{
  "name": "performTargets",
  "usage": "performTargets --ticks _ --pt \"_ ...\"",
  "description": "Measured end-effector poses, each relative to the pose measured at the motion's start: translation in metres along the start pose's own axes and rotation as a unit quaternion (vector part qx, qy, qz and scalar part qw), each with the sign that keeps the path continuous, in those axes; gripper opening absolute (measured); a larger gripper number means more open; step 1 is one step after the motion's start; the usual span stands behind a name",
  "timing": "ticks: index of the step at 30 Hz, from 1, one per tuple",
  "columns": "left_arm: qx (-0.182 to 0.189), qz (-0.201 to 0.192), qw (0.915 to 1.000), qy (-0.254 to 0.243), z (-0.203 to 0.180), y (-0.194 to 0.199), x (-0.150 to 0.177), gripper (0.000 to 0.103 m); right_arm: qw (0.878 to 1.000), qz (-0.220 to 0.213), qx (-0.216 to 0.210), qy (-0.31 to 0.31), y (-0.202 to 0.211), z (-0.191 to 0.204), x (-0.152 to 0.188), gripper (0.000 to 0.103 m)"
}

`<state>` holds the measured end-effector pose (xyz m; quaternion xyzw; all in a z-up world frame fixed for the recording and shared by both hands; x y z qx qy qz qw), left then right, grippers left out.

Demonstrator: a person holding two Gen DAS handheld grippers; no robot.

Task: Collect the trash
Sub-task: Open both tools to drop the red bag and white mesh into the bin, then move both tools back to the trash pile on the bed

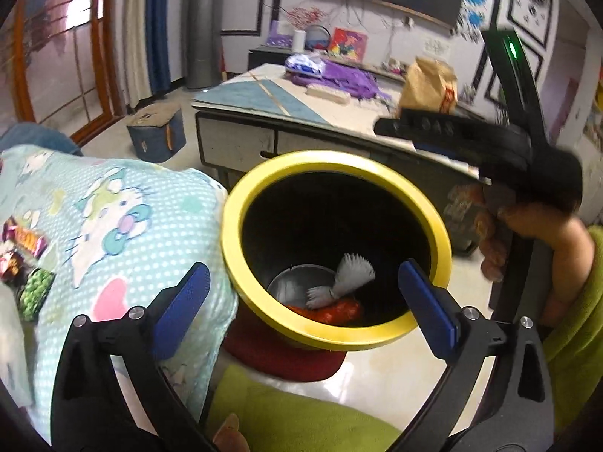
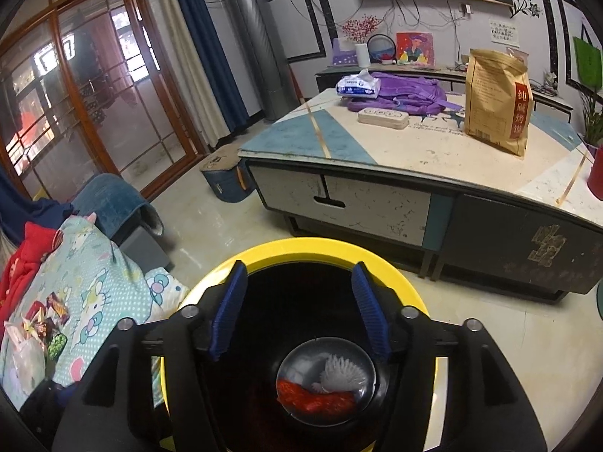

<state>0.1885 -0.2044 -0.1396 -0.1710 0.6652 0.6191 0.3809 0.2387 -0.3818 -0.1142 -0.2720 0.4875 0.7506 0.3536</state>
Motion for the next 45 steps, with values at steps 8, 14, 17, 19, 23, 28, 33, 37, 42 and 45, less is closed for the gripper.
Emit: performTargets --ticks 8,14,17,19,23,28,33,37,42,45 --pt "-0.023 -0.026 0.998 0.052 0.032 0.023 -0.014 0.092 1.0 -0.003 -0.018 0.019 0.005 0.024 -0.001 0.062" --pt "-0.041 -0.049 0.9952 0.073 0.051 0.038 -0.022 0.092 0.999 -0.01 -0.038 0.031 0.013 0.046 -0.005 0.063" --pt "-0.051 -0.058 0.9934 0.084 0.062 0.047 -0.021 0.092 0.998 -0.012 -0.056 0.041 0.017 0.061 -0.005 0.064" --pt "-0.061 -0.064 0.9919 0.092 0.071 0.053 -0.02 0.092 0.996 -0.013 -0.069 0.048 0.019 0.072 -0.005 0.064" --pt "-0.083 -0.071 0.9877 0.112 0.092 0.064 -0.018 0.092 0.993 -0.012 -0.096 0.062 0.023 0.096 -0.003 0.065" --pt "-0.114 -0.081 0.9805 0.138 0.121 0.08 -0.015 0.092 0.988 -0.005 -0.128 0.088 0.024 0.13 0.006 0.065" --pt "-0.136 -0.092 0.9738 0.158 0.144 0.095 -0.011 0.092 0.981 0.006 -0.155 0.117 0.025 0.162 0.017 0.066" --pt "-0.149 -0.099 0.9686 0.173 0.161 0.106 -0.008 0.092 0.975 0.015 -0.172 0.137 0.025 0.185 0.025 0.066" --pt "-0.163 -0.106 0.9635 0.184 0.177 0.117 -0.004 0.092 0.969 0.021 -0.186 0.16 0.029 0.207 0.034 0.067" --pt "-0.172 -0.11 0.96 0.191 0.187 0.123 -0.002 0.092 0.965 0.024 -0.195 0.173 0.03 0.22 0.038 0.068"
Point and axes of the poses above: each gripper's, at about its wrist camera, not at the fingertips, and y roughly against the way its jaws point, z to its left, x to its underside, the point moved 5 cm from there along -y, roughly the way its jaws point, and after that the axes turned 15 degrees about -x, right-handed, at the moved point
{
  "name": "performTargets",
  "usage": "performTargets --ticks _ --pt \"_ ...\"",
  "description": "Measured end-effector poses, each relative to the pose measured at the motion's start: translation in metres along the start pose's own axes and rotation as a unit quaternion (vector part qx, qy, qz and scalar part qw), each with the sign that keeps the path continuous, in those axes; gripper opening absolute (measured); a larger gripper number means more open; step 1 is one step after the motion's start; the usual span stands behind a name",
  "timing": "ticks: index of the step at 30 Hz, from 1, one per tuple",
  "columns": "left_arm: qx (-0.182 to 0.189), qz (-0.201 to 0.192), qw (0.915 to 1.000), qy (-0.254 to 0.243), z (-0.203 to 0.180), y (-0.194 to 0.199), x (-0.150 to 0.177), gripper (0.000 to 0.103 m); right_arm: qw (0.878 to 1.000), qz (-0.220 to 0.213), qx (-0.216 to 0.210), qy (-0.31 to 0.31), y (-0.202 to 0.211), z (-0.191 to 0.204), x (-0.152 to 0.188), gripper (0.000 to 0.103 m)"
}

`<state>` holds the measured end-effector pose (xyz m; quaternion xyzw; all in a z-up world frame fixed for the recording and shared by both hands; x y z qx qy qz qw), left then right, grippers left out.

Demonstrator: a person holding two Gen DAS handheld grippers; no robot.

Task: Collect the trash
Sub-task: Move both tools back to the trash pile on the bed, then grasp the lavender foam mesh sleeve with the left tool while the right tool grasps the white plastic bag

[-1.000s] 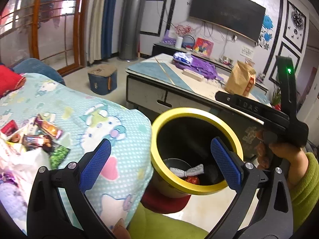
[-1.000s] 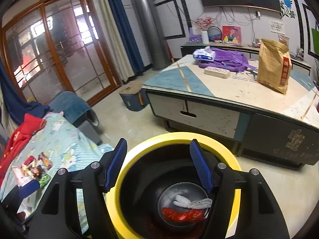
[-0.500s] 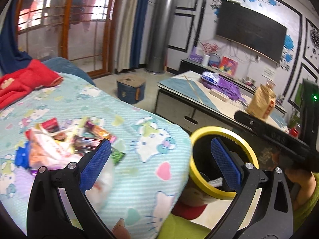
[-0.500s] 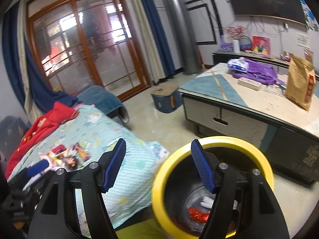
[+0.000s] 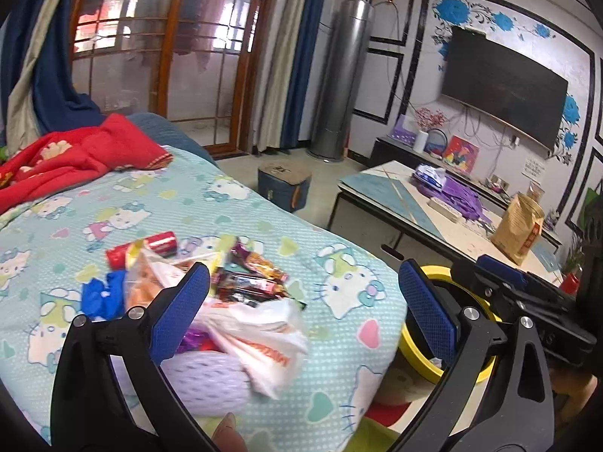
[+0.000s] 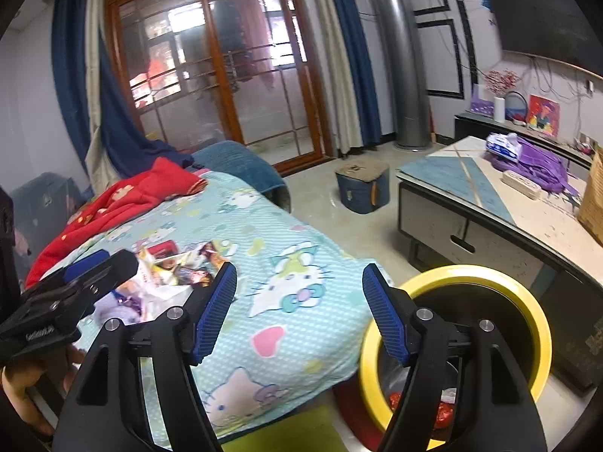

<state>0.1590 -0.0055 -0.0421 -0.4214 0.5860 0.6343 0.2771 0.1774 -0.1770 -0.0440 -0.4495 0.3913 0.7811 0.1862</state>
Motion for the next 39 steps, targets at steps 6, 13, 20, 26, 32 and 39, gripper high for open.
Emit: performTargets --ticks 6,13,20,26,32,39 --pt "-0.027 -0.003 0.9994 0.02 0.029 0.0 -0.003 0.092 1.0 0.013 -0.02 0.019 -0.01 0.025 0.002 0.068" --pt "-0.056 0.001 0.9975 0.044 0.062 0.0 -0.003 0.092 0.999 0.026 -0.04 0.027 -0.02 0.045 0.004 0.07" --pt "-0.084 0.008 0.9941 0.068 0.092 0.004 -0.001 0.092 0.996 0.046 -0.063 0.036 -0.038 0.068 0.009 0.071" --pt "-0.103 0.017 0.9912 0.082 0.113 0.005 0.003 0.092 0.993 0.076 -0.083 0.029 -0.059 0.082 0.019 0.071" --pt "-0.116 0.034 0.9881 0.095 0.134 0.004 0.011 0.092 0.99 0.104 -0.093 0.021 -0.079 0.091 0.028 0.071" --pt "-0.1 0.077 0.9843 0.123 0.161 -0.007 0.037 0.092 0.987 0.125 -0.101 -0.001 -0.098 0.09 0.034 0.071"
Point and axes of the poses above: each gripper's, at about its wrist camera, not at the fingertips, and y roughly against the way its jaws point, z to its left, x to its underside, the point moved 5 cm from there along -y, roughly the way its jaws point, and after that the axes turned 15 degrees about -x, right-handed, at the moved point
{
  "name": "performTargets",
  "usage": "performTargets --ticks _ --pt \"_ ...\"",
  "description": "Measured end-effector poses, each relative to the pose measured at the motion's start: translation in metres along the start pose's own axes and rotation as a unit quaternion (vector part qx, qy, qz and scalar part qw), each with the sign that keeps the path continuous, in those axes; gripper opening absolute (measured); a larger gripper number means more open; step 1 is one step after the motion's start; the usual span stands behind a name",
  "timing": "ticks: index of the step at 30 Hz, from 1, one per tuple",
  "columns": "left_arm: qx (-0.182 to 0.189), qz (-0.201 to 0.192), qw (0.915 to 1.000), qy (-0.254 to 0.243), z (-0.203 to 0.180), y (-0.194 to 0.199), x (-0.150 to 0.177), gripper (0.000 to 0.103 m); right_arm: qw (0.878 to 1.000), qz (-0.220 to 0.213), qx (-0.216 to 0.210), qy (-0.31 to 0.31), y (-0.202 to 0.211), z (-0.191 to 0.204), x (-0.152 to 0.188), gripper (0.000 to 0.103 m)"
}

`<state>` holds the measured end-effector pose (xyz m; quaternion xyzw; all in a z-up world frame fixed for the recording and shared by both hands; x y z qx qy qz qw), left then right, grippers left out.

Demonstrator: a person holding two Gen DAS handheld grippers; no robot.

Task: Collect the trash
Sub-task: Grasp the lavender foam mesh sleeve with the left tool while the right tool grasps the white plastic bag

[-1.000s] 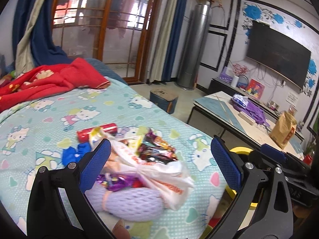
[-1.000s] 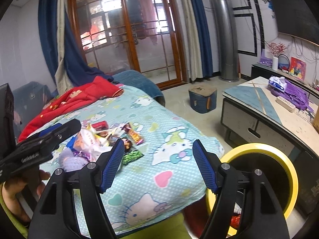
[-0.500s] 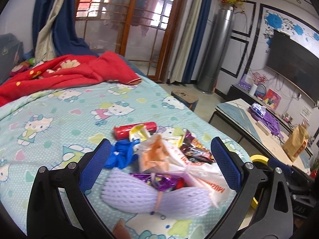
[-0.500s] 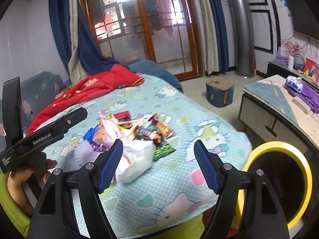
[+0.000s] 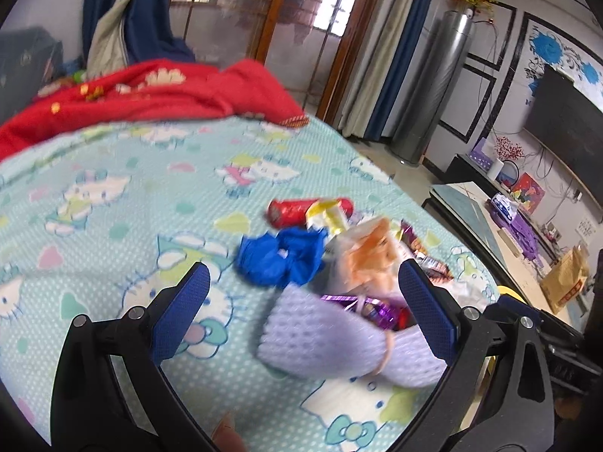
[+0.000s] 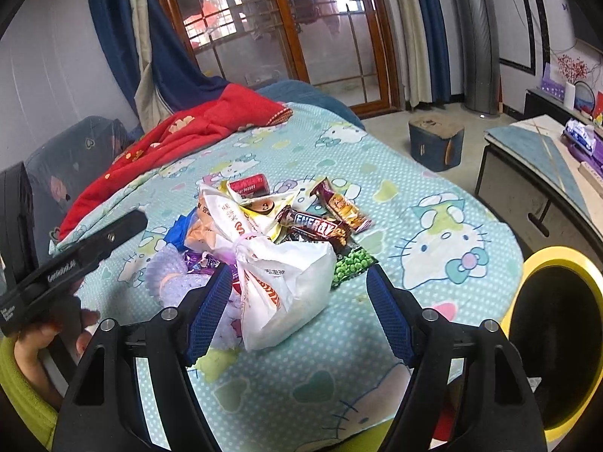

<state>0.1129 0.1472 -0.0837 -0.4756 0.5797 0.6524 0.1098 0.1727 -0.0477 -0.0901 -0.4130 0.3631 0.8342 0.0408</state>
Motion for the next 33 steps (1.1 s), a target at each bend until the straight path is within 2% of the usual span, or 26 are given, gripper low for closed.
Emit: performTargets --ticks 2,9,22,24,26,31,33 --pt "0.011 0.015 0.9998 0.007 0.004 -0.004 0.005 0.092 1.0 0.003 -0.001 -0.009 -0.004 -0.003 0.0 0.071" --pt "0.042 0.061 0.997 0.022 0.006 -0.02 0.026 0.092 1.0 0.016 -0.014 -0.02 -0.013 -0.004 0.006 0.058" --pt "0.047 0.074 0.9961 0.009 -0.004 -0.021 0.032 0.092 0.999 0.04 -0.021 -0.026 -0.021 -0.006 0.021 0.042" --pt "0.047 0.075 0.996 0.007 -0.005 -0.02 0.033 0.085 0.999 0.041 -0.021 -0.026 -0.021 -0.007 0.021 0.039" --pt "0.045 0.078 0.9959 0.007 -0.005 -0.019 0.034 0.075 0.999 0.043 -0.022 -0.022 -0.021 -0.006 0.023 0.038" --pt "0.045 0.078 0.9959 0.009 -0.004 -0.016 0.035 0.06 0.999 0.045 -0.02 -0.011 -0.019 -0.003 0.026 0.034" --pt "0.048 0.078 0.9958 0.005 -0.006 -0.015 0.035 0.054 0.999 0.045 -0.018 -0.009 -0.019 -0.003 0.027 0.029"
Point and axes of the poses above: each gripper's, at about its wrist camera, not at the fingertips, and y roughly against the way its jaws point, z to its left, x to its underside, the point moved 5 cm from there along -y, roughly the way its jaws point, and after that the axes turned 15 degrees about -x, right-handed, at the moved point
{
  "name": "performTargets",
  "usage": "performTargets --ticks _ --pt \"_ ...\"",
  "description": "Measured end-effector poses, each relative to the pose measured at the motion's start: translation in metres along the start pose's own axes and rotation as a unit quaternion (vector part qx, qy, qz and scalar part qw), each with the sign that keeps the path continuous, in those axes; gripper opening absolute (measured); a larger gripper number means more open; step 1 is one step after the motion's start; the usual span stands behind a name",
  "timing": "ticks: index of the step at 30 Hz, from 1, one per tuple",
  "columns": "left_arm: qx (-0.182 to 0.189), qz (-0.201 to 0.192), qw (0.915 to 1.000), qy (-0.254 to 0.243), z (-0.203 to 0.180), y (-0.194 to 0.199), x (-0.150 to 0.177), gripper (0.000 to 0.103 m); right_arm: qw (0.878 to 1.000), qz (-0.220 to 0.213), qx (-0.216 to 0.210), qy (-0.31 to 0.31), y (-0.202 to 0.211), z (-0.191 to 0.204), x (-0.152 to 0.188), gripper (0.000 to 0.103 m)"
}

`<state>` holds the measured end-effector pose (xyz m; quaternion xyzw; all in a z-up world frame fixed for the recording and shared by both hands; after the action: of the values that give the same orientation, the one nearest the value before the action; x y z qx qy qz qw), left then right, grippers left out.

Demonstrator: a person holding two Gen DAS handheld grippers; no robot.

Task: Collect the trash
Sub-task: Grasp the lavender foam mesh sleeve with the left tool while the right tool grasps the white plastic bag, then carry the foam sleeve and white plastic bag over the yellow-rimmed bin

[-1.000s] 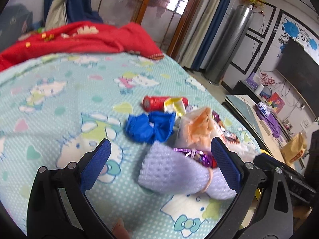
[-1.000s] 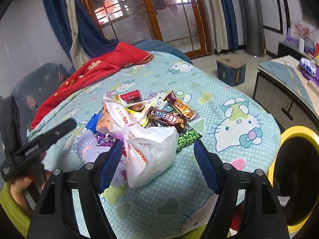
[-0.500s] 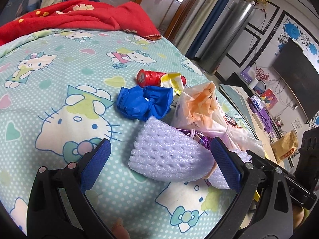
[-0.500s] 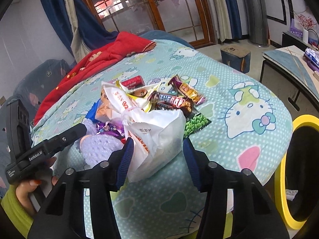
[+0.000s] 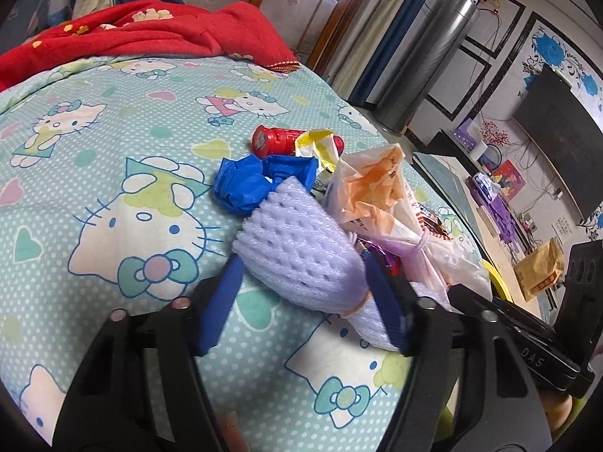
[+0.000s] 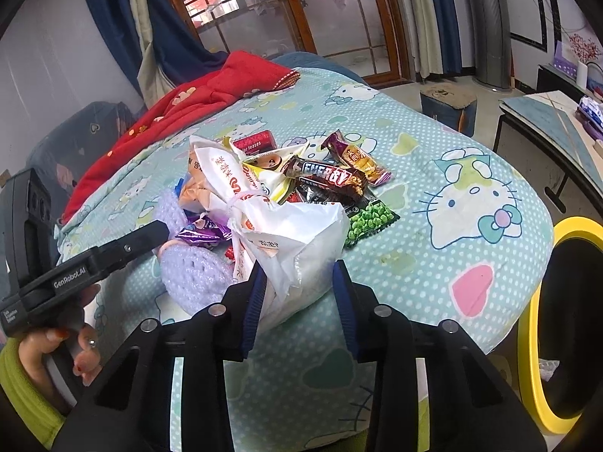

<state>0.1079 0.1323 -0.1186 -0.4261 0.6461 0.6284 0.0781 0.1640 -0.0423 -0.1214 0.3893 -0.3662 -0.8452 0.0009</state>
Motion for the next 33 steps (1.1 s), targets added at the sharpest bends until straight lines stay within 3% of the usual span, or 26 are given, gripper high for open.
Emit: performTargets --ticks 11,15,23,33 --pt "0.005 0.0 0.9997 -0.022 -0.01 0.006 0.004 0.019 1.0 -0.004 0.008 0.017 0.005 0.004 0.002 0.027" --pt "0.009 -0.013 0.9997 -0.021 -0.01 0.017 0.0 0.015 0.999 -0.017 0.01 0.025 0.014 0.007 0.0 0.026" --pt "0.016 -0.077 0.9966 -0.025 -0.012 0.055 -0.024 0.014 0.998 -0.053 0.002 0.028 0.036 0.012 -0.01 0.025" --pt "0.032 -0.105 0.9928 -0.046 -0.035 0.077 -0.027 0.014 0.995 -0.089 0.018 0.029 0.065 0.004 -0.025 0.025"
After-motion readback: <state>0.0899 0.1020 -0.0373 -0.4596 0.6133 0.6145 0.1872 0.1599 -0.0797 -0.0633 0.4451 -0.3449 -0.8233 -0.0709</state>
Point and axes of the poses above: each gripper's, at about its wrist camera, not at the fingertips, and y roughly against the way its jaws point, z to its left, x to its underside, the point moved 5 cm from there along -y, roughly the way its jaws point, and after that the axes turned 15 degrees about -x, right-handed, at the moved point
